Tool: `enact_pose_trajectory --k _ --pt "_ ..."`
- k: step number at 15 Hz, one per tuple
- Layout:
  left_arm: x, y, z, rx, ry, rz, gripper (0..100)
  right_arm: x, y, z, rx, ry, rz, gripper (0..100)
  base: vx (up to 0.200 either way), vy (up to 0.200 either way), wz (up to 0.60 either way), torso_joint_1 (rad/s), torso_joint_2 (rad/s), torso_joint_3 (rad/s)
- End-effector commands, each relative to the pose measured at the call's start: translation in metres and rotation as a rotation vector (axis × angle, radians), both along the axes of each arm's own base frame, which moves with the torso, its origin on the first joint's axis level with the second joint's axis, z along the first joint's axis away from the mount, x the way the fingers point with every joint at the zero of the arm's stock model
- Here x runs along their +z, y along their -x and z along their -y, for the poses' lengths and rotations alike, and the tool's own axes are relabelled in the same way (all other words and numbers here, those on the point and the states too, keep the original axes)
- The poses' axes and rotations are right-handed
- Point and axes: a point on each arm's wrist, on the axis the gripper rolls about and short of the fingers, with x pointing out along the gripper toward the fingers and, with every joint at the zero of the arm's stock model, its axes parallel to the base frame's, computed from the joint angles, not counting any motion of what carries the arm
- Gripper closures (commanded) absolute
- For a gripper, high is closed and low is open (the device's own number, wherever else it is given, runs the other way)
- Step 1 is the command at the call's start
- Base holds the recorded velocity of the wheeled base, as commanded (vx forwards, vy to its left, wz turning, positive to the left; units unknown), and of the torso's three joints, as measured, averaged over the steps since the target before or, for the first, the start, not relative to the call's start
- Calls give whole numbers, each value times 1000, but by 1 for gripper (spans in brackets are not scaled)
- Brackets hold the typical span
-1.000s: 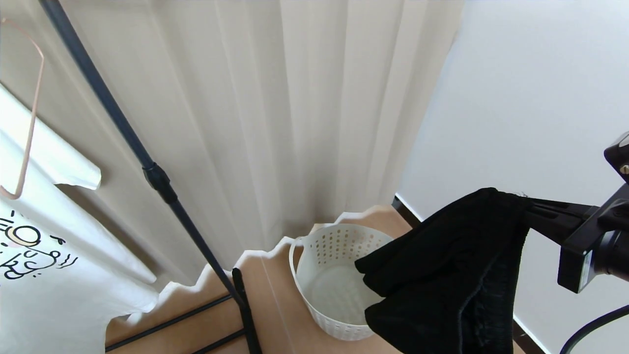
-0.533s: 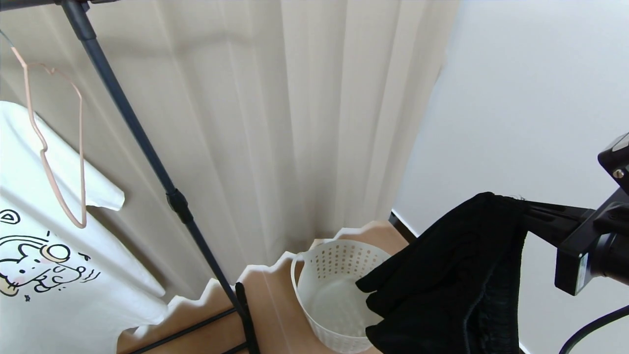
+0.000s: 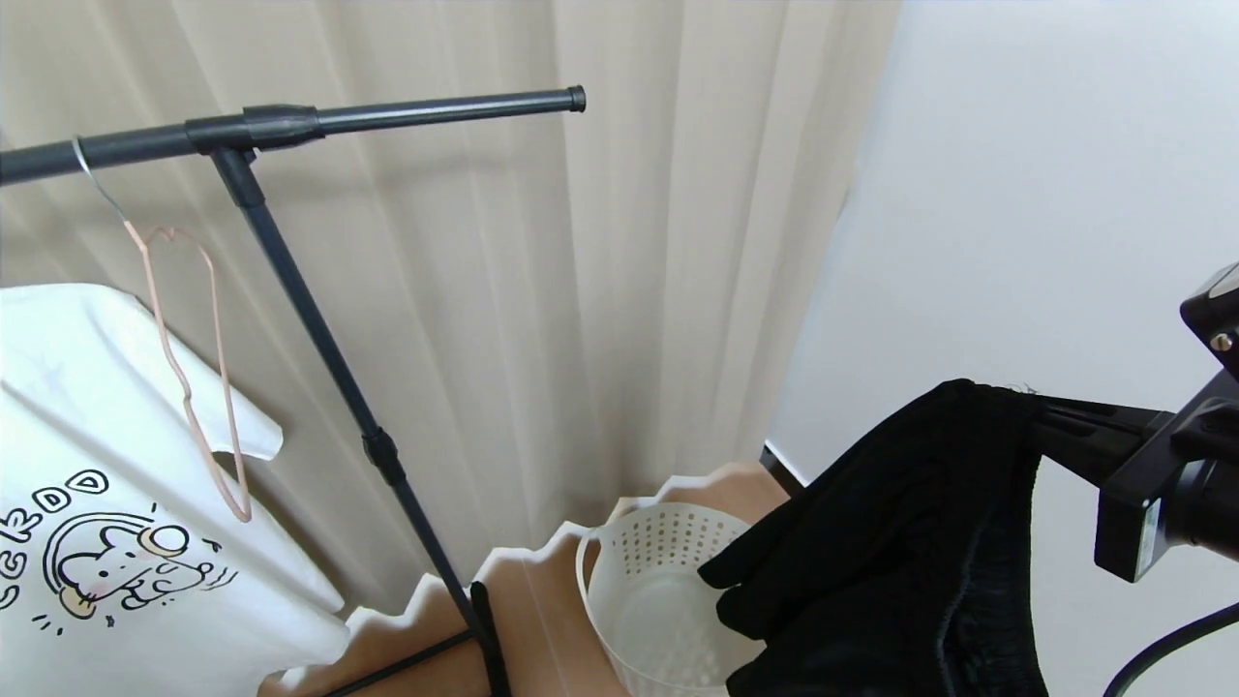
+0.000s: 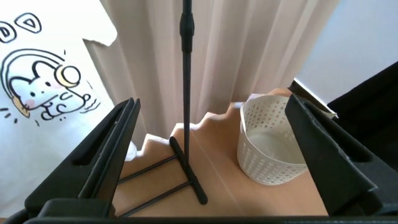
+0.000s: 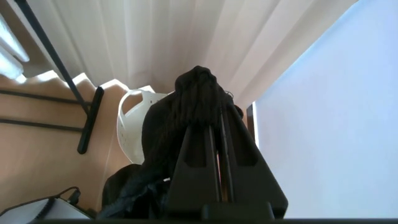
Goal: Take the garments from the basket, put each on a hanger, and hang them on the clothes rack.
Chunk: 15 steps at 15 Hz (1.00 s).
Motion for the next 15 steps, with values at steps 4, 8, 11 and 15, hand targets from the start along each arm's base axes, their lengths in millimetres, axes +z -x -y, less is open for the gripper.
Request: enact_pose_trajectory --k 4,8,11,15 --pt "0 0 0 0 1 -2 0 0 0 0 0 2 -2 100 0 0 0 250 -596 -185" --pt "0 0 0 0 1 -1 0 -1 0 0 0 4 -5 100 0 0 0 194 -452 -237" --pt "0 0 0 0 1 -2 0 -2 0 0 1 6 -5 100 0 0 0 170 -378 -214" --pt "0 0 0 0 1 -2 0 0 0 0 0 1 -1 100 0 0 0 162 -355 -199"
